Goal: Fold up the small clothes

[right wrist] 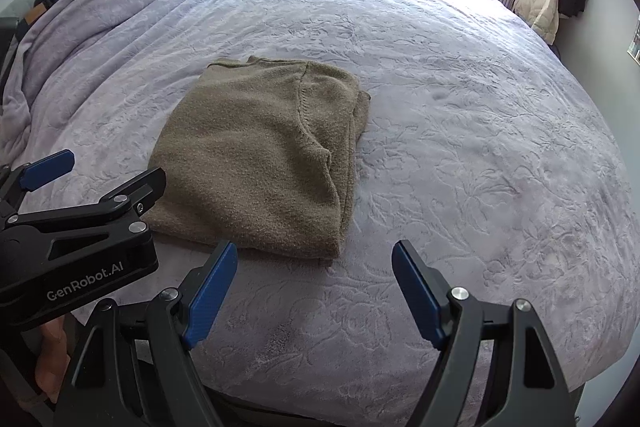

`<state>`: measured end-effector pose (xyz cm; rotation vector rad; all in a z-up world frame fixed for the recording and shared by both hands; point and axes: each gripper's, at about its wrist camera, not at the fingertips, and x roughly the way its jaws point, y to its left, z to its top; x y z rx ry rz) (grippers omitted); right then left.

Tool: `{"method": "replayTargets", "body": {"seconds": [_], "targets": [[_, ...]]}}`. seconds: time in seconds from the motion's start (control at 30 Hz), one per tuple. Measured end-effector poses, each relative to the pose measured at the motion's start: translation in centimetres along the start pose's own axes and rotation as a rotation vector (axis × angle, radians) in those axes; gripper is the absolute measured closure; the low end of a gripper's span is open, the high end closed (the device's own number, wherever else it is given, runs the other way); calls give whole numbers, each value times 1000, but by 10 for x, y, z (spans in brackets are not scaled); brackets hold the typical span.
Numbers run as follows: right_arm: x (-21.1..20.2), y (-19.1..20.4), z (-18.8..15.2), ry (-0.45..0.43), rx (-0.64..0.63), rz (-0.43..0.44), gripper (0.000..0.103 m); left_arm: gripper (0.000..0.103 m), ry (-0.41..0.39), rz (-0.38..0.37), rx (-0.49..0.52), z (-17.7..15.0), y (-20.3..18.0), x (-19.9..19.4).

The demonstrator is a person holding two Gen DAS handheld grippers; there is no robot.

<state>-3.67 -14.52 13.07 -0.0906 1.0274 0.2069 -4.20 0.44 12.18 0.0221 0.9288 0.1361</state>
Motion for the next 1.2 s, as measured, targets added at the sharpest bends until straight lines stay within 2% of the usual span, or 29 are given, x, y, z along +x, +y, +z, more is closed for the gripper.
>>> {"method": "replayTargets", "body": {"seconds": [0.97,1.2], "targets": [[-4,11,-1,-7,-21,4,21,0,2,-3,10,0,0,2],[0,5,-2,0,-26,4,21,0,-13,-55,-10,-1,3,-1]]}}
